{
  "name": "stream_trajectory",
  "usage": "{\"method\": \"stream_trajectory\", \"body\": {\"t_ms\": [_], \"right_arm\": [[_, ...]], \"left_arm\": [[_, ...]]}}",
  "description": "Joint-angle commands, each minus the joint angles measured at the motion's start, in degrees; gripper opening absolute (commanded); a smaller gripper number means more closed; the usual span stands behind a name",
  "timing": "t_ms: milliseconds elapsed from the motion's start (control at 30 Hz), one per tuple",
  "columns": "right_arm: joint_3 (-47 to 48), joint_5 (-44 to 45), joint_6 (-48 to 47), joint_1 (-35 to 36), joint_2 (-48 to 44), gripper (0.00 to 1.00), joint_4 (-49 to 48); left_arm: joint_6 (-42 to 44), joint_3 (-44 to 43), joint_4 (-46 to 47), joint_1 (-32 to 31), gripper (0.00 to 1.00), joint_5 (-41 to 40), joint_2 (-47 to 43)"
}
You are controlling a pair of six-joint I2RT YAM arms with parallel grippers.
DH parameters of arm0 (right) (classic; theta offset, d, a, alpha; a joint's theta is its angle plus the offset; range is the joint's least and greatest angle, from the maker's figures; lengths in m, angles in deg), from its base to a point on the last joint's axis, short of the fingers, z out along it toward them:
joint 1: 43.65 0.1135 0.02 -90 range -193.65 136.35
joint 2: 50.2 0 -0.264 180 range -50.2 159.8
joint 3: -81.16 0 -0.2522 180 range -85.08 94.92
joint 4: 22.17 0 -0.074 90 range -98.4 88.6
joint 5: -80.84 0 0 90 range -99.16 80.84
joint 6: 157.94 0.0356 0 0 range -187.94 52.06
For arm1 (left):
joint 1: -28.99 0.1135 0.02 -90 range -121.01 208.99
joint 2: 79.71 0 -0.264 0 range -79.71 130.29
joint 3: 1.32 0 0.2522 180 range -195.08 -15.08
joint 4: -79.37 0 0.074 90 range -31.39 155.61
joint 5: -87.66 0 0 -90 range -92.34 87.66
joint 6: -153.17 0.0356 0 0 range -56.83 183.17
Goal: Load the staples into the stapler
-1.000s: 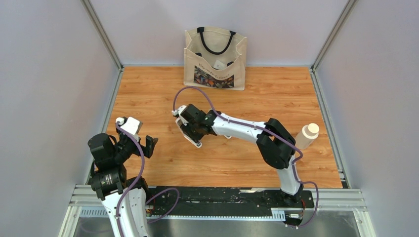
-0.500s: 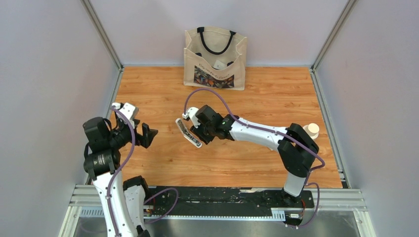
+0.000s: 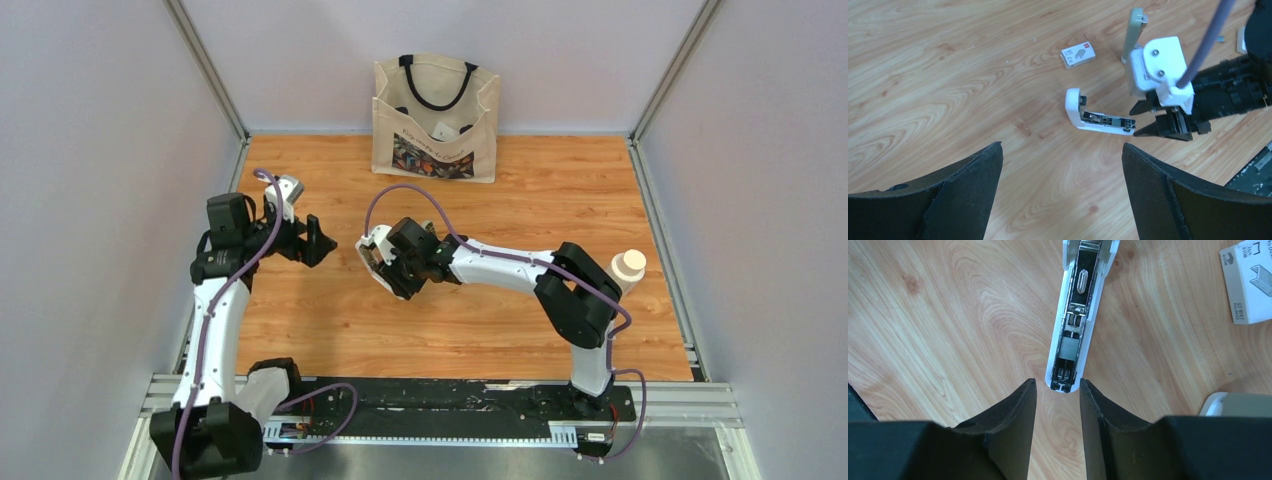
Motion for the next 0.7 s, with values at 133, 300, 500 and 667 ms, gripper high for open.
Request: {"method": "stream_trajectory", "body": {"t_ms": [133,300,500,667], "right_arm": [[4.45,0.12,1.07,0.28,3.44,0.39,-0.97],[4.72,0.92,0.89,0.20,4.23,0.34,-0.62],[4.45,1.27,0.45,0.20,4.06,0.25,-0.62],[4.28,1.53,0.10,0.20,4.41,0.23,-0.53]], "left_arm": [[-4.93,-1.05,11.69,-2.27,0.94,-0.18,10.39],[-5.19,-1.40,14.06,-3.67,0.93,0.08,14.00],[-5.46,-2.11,15.29,-6.22,0.92,0.26,17.77],[-5.46,-2.81,14.95,-8.33,0.87,1.75,21.38]]}}
